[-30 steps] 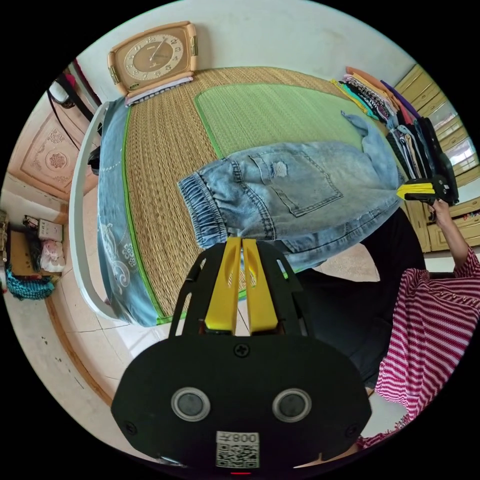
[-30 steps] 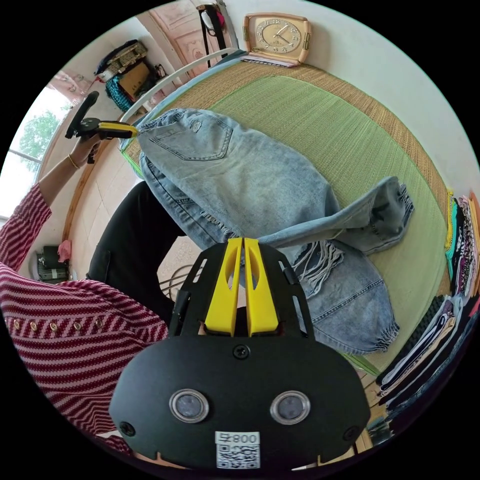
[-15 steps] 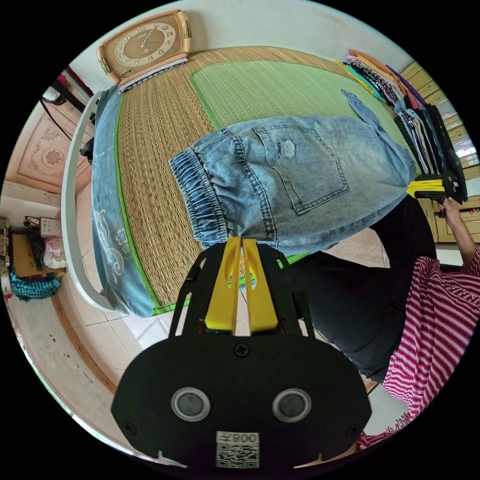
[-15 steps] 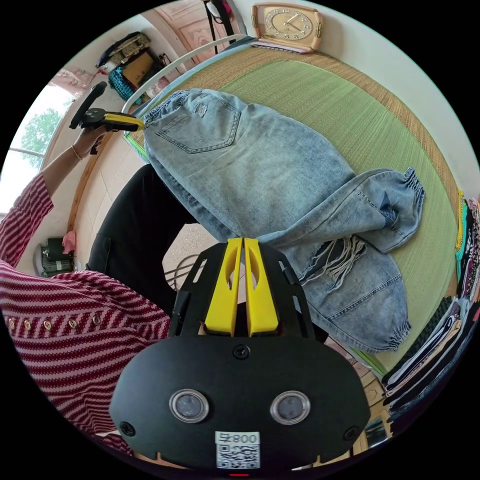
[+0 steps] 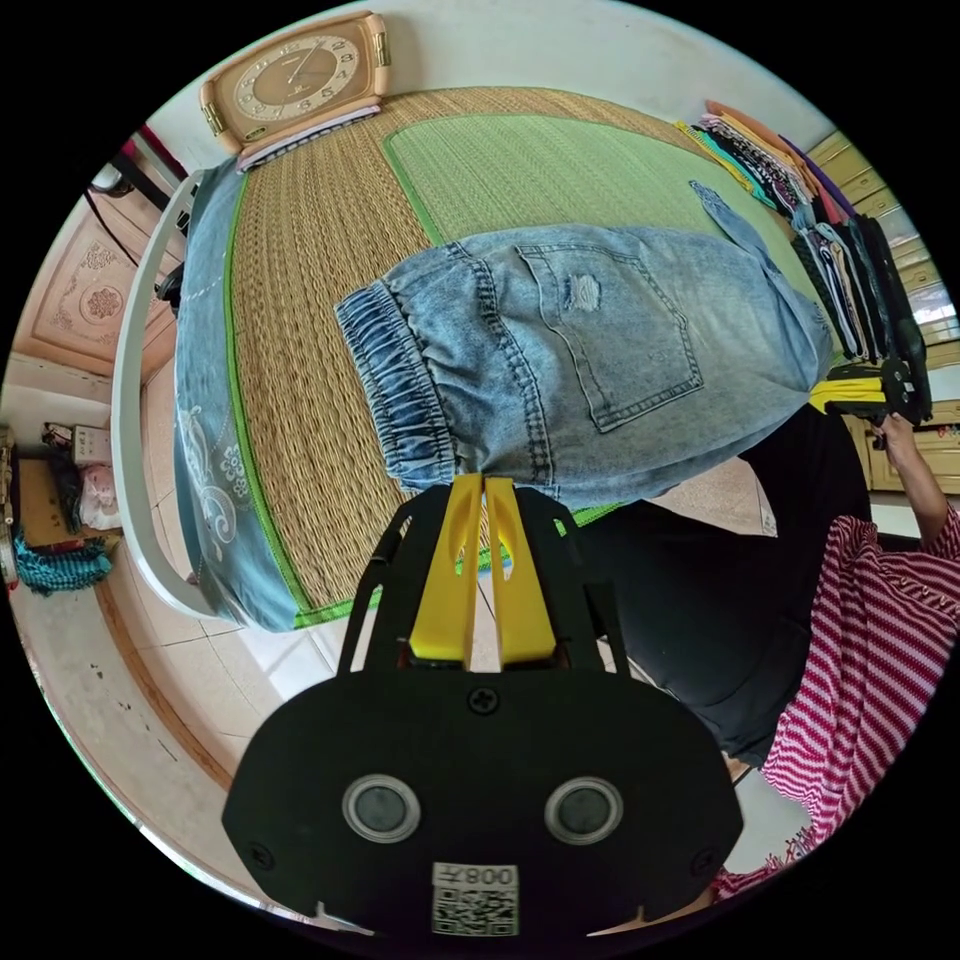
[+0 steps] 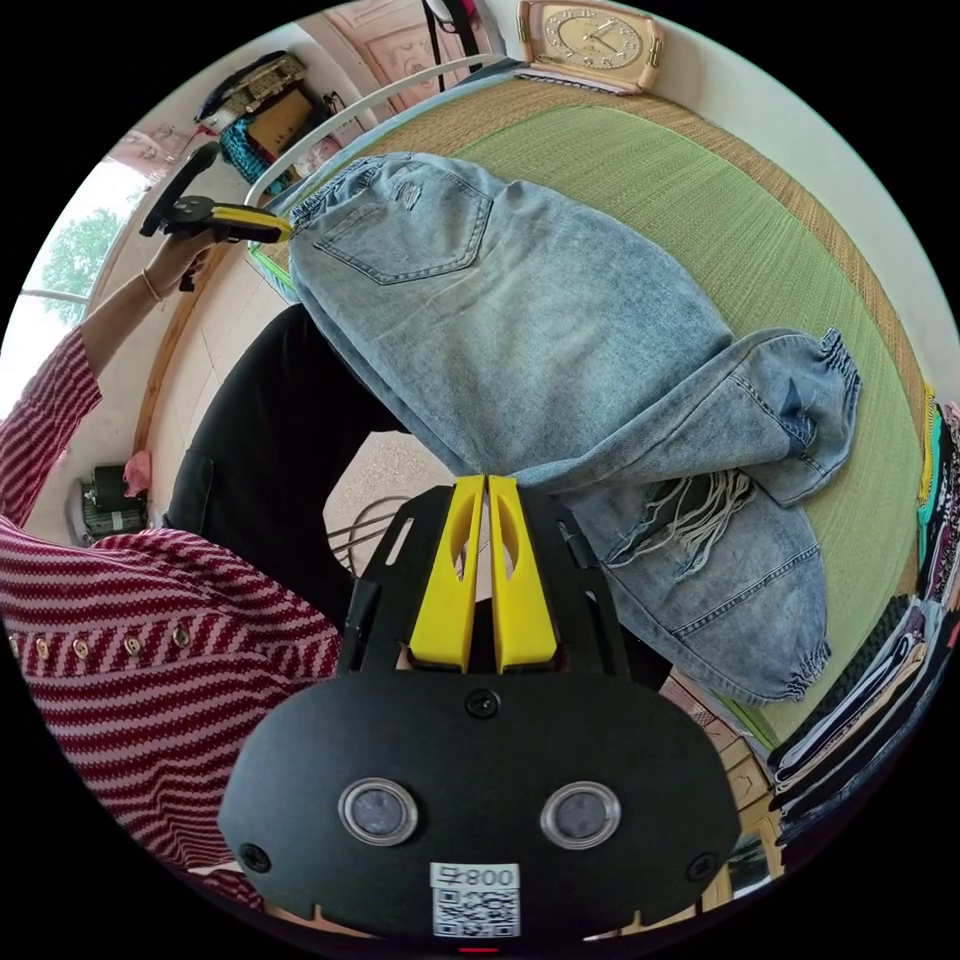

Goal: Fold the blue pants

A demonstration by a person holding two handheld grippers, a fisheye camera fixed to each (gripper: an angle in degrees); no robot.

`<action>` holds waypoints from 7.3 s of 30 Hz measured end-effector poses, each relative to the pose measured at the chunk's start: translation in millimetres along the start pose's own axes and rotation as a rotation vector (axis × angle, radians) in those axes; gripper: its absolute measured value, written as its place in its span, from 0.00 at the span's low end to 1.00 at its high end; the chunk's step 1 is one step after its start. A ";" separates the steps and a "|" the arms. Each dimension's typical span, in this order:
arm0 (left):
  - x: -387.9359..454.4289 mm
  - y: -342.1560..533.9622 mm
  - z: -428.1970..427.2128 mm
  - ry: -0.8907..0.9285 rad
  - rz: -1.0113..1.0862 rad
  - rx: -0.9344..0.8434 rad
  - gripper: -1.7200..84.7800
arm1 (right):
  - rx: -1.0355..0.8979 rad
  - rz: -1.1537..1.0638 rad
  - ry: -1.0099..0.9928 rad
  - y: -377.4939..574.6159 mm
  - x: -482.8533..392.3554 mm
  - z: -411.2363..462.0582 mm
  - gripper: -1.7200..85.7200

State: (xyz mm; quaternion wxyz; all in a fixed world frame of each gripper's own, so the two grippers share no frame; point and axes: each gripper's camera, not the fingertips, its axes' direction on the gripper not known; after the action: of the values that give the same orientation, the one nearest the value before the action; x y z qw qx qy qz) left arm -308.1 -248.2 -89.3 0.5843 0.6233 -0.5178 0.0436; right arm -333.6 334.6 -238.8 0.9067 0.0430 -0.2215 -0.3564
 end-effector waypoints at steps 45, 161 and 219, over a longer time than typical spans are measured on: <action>262.2 -204.1 -43.5 0.725 0.253 0.125 0.10 | 0.219 0.326 -0.416 83.1 125.6 85.2 0.05; 555.9 -327.2 -517.2 0.730 0.164 -0.040 0.02 | 0.593 0.646 -0.170 372.7 199.4 113.4 0.13; 540.0 -364.1 -437.7 0.316 0.465 0.008 0.02 | 0.667 1.007 -0.386 468.1 349.0 180.2 0.02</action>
State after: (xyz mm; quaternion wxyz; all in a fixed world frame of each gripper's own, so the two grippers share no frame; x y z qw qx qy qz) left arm 435.0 -310.6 155.1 0.6295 0.4755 -0.5494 0.2752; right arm 108.3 464.3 162.8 0.8449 0.1488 -0.4730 0.2006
